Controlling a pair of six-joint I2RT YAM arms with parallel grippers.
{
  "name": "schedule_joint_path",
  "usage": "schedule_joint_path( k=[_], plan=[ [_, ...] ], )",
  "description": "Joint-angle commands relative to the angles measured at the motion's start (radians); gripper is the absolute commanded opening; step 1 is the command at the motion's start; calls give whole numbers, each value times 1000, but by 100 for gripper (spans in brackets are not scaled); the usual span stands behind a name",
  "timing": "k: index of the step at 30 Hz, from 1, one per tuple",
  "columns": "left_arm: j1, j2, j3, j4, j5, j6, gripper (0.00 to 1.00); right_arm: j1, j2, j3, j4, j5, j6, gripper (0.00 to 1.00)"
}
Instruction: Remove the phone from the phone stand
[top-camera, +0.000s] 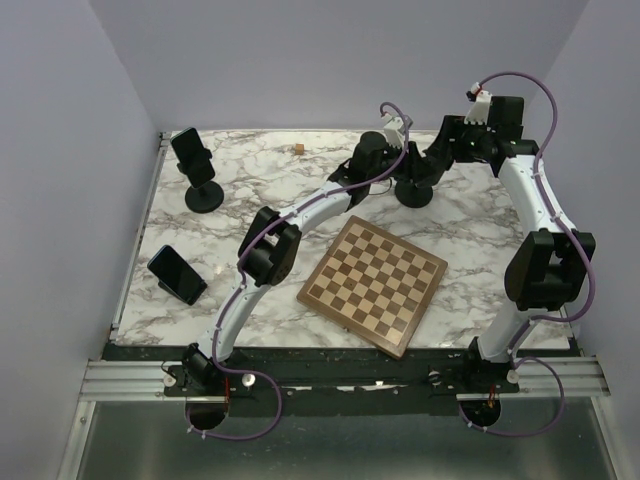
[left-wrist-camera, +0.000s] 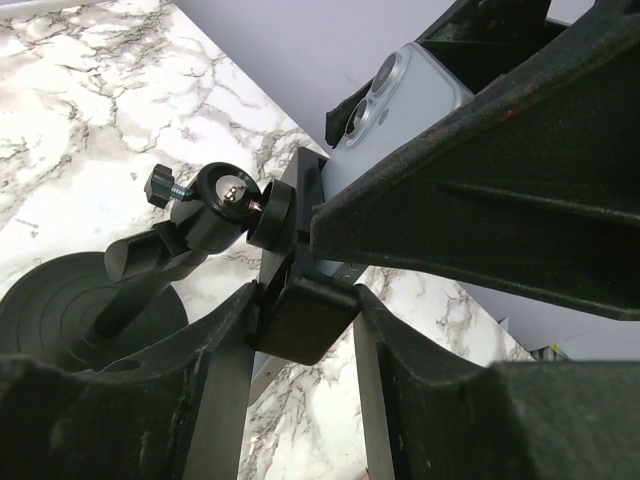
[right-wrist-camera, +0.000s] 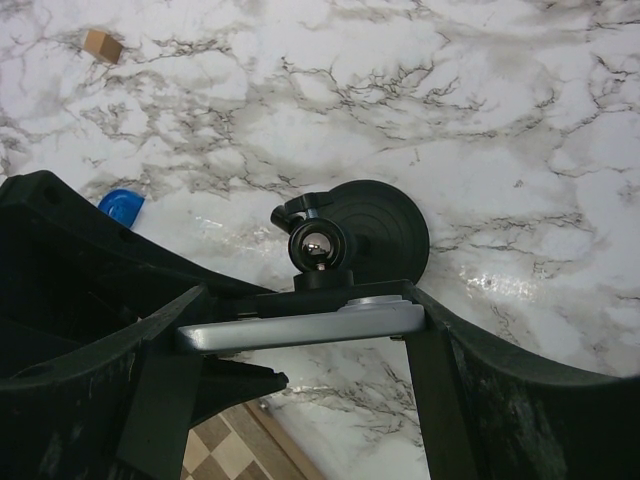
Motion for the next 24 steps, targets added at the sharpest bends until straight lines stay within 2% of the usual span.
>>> schedule_joint_path(
  k=[1, 7, 12, 16, 19, 21, 24],
  plan=[
    [-6, -1, 25, 44, -9, 14, 47, 8, 27, 16, -73, -15, 1, 1],
    [-6, 9, 41, 27, -19, 8, 29, 13, 24, 15, -74, -6, -18, 1],
    [-5, -2, 34, 38, -4, -22, 1, 17, 16, -18, -38, 41, -80, 1],
    [-1, -41, -35, 62, 29, -49, 0, 17, -4, -73, 35, 114, -124, 1],
    [18, -58, -121, 146, 86, -132, 0, 13, -7, -115, 81, 167, -158, 1],
    [32, -59, -161, 196, 117, -192, 0, -7, -18, -167, 159, 129, -160, 1],
    [40, -43, -166, 220, 170, -228, 0, -38, -10, -185, 173, 63, -177, 1]
  ],
)
